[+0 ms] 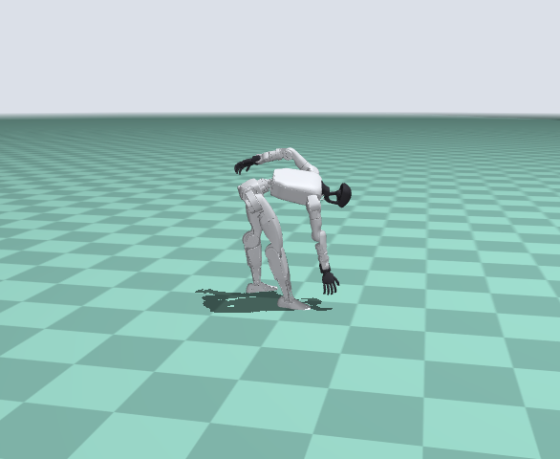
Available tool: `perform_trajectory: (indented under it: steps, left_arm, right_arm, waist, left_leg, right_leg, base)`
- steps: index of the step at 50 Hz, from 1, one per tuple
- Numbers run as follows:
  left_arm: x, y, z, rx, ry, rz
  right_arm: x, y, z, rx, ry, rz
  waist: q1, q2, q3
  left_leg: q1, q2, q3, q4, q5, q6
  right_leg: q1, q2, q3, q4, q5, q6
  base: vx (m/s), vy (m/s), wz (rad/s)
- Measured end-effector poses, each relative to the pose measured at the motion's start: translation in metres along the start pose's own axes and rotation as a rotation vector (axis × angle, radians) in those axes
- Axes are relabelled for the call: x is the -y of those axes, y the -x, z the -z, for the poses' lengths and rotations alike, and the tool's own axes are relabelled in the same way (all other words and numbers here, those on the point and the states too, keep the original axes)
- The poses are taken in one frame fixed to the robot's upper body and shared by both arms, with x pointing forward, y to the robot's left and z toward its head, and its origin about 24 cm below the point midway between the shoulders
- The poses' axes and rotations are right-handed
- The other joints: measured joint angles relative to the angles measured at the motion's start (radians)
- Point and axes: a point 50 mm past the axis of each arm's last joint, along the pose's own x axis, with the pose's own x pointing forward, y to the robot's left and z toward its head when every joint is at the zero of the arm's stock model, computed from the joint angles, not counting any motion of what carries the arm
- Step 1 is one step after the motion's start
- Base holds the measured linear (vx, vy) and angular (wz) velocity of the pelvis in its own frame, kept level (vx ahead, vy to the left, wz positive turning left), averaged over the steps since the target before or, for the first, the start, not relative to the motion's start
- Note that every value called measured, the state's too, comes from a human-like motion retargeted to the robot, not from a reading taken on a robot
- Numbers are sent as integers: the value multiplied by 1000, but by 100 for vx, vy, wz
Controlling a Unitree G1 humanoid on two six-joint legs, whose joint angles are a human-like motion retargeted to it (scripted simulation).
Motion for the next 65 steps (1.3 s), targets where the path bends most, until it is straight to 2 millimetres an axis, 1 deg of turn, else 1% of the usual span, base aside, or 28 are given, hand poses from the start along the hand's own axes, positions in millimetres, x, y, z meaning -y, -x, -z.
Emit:
perform_trajectory:
  steps: [5,10,13,15,20,25,27,30,35,40,43,46,48,53,59,65]
  left_arm:
    - [-2,0,0,2,-22,-7]
    - [-3,-5,-9,52,-24,-45]
    - [-3,-10,-18,99,-4,-88]
    - [-4,-15,-27,129,51,-160]
    - [1,-25,-44,200,91,-224]
    - [-7,-28,-55,232,58,-264]
    - [-12,-28,-61,245,30,-282]
    - [-21,-28,-71,268,-15,-318]
    - [-35,-26,-86,303,-82,-381]
    - [-46,-22,-97,323,-150,-417]
    - [-53,-19,-100,321,-188,-433]
    - [-58,-16,-98,310,-216,-453]
    - [-60,-15,-96,298,-230,-466]
    - [-63,-14,-83,246,-265,-475]
    - [-64,-13,-67,180,-313,-449]
    - [-66,-10,-55,134,-337,-446]
  right_arm:
    - [-15,8,15,58,46,-14]
    - [-23,14,32,87,69,-44]
    - [-20,13,41,69,75,-38]
    - [-15,12,48,43,102,-14]
    - [1,4,52,23,98,37]
    - [12,0,50,66,147,59]
    - [14,-2,43,100,161,63]
    - [18,-4,25,148,148,66]
    - [30,-8,-16,218,62,82]
    - [47,-8,-59,290,-34,102]
    - [56,-6,-84,338,-84,108]
    - [65,-2,-109,387,-128,113]
    - [72,2,-125,421,-158,117]
    - [85,12,-158,493,-219,123]
    - [99,22,-185,555,-272,135]
    - [108,28,-199,597,-282,152]
  waist:
    - [-33,-30,0]
    - [-58,-71,0]
    - [-65,-95,0]
    - [-72,-119,0]
    - [-64,-168,-10]
    - [-39,-240,-87]
    - [-31,-272,-121]
    - [-25,-316,-171]
    - [-28,-378,-266]
    - [-41,-431,-354]
    - [-51,-458,-397]
    - [-59,-479,-427]
    - [-64,-490,-435]
    - [-62,-509,-455]
    - [-58,-522,-461]
    - [-58,-532,-461]
  left_leg:
    - [121,1,9,-25,12,-28]
    - [289,5,16,-35,-11,-39]
    - [405,6,23,-27,-51,-27]
    - [512,-13,9,-64,-62,9]
    - [742,-9,28,-64,-126,30]
    - [944,8,50,-64,-180,25]
    - [1017,18,61,-64,-200,17]
    - [1116,35,74,-64,-225,0]
    - [1228,61,86,-62,-253,-27]
    - [1272,84,85,-15,-296,-43]
    - [1289,88,84,-1,-312,-44]
    - [1307,91,83,3,-322,-44]
    - [1321,92,83,2,-326,-44]
    - [1341,99,92,2,-333,-44]
    - [1346,108,105,3,-335,-44]
    - [1337,114,114,6,-333,-44]
  right_leg:
    - [122,15,-1,-37,5,0]
    - [287,26,2,-56,-9,0]
    - [400,27,11,-48,-32,0]
    - [510,28,38,-110,-11,0]
    - [727,33,54,-100,-55,0]
    - [921,51,66,-94,-110,0]
    - [992,63,70,-94,-134,0]
    - [1087,81,76,-91,-169,0]
    - [1193,102,81,-75,-218,0]
    - [1253,112,78,-53,-246,0]
    - [1272,113,78,-42,-254,0]
    - [1287,112,80,-31,-260,0]
    - [1296,110,82,-22,-266,0]
    - [1307,118,91,-16,-269,0]
    - [1315,139,94,-36,-258,0]
    - [1317,158,95,-68,-242,0]
  base:
    - [-1,1,-89]
    - [2,3,-95]
    - [9,8,-88]
    - [16,15,-74]
    - [14,12,-74]
    - [17,9,-57]
    - [18,7,-50]
    - [18,6,-39]
    - [15,6,-18]
    - [10,4,-1]
    - [6,5,2]
    - [0,0,0]
    - [0,0,0]
    - [0,0,0]
    - [0,0,0]
    - [0,0,0]
